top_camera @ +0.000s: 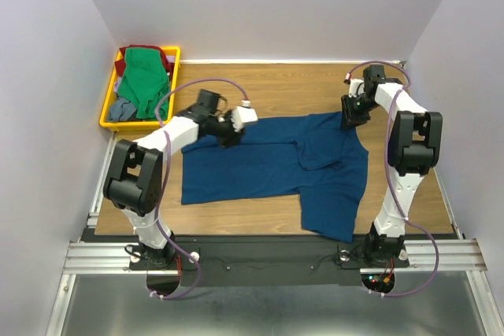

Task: Fold and stack the t-shirts
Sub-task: Fold the tshirt

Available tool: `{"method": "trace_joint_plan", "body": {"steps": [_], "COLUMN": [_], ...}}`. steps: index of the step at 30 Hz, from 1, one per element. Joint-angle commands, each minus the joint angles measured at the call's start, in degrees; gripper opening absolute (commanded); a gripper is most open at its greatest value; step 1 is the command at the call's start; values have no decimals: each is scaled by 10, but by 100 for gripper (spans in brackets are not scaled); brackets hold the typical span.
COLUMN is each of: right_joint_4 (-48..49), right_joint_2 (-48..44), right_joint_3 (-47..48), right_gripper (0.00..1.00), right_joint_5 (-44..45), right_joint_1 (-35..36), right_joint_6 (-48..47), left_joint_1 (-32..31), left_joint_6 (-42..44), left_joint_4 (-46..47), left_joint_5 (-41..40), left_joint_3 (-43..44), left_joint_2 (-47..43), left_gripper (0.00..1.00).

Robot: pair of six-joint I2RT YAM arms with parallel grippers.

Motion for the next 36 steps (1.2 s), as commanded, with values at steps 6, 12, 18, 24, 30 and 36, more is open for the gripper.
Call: {"method": "trace_joint_plan", "body": {"steps": [6,12,18,24,30,36], "right_joint_4": [8,11,11,10,11,11], "right_joint_2": [33,28,26,26,24,23], "right_joint_3": [44,49,55,55,48,42], "right_gripper": [23,1,1,1,1,1], "right_joint_5": [-13,-16,-17,-13,-13,-13], "right_joint_1": [-8,-10,-10,-10,-10,-10], "right_joint_6": [24,24,24,18,14,12], "left_joint_1": [-188,-280,-319,-339,-338,-337], "left_joint_6": [-25,13,78,125,156,183], "left_joint_4": [100,123,138,131,144,142], "left_joint_5": [6,-16,-18,-29,-60,-76], "left_joint_3": [18,81,120,133,135,137], "left_joint_2": [-13,51,107,147,180,194], "left_gripper": [49,42,43,47,48,42]}}
